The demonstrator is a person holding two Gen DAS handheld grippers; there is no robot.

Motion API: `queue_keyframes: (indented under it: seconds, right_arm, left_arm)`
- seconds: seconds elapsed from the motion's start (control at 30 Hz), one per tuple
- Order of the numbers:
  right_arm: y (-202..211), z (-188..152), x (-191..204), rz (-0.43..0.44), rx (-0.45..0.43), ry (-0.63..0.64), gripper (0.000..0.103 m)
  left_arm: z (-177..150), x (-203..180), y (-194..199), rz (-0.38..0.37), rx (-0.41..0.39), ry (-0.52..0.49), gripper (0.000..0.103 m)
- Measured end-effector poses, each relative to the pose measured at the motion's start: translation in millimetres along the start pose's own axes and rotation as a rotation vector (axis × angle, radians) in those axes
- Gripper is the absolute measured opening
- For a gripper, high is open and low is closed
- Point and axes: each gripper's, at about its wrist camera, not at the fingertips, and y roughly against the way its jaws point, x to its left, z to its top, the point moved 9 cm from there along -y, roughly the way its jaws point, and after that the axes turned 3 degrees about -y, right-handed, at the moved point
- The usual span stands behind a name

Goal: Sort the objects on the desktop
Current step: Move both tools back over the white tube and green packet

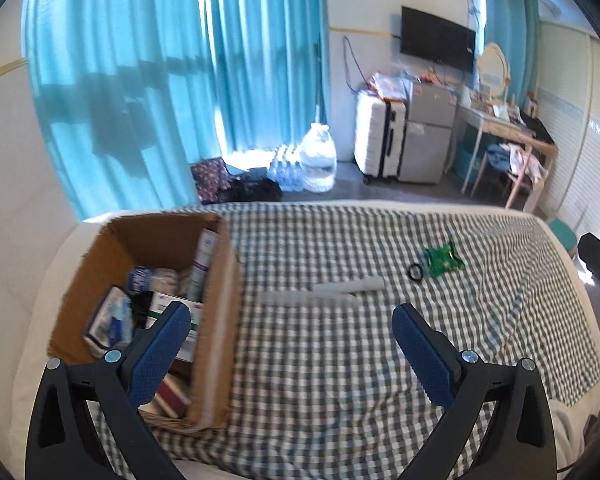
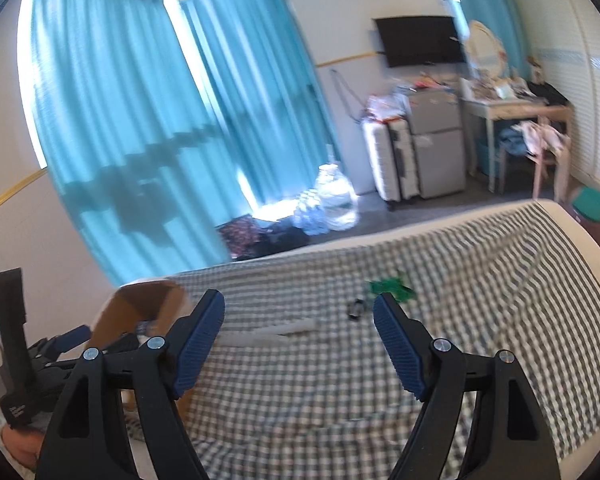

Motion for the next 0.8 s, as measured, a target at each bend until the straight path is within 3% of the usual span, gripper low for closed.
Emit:
queue_keyframes:
  seconds: [0.27,0.6,0.8]
  right_arm:
    - [-42.4,-19.5,-76.7,-0.085,0.04,-0.088,0.077]
    - [-123.0,-50.7,-118.0,-0.126,0.137,-0.042,0.077]
    - [-170.9,-52.8,-138.4,-0.158,0.184,-0.017,0.077]
  left_arm:
    - [-16.5,-39.2,-59.4,-0.019,0.051,-0.069,0.103]
    - [-32.2,-80.4,-149.1,-0.055,0.115,-0.158,0.103]
    - [-30.9,-98.0,-211.2,-0.079,0.147,-0.211,0.103]
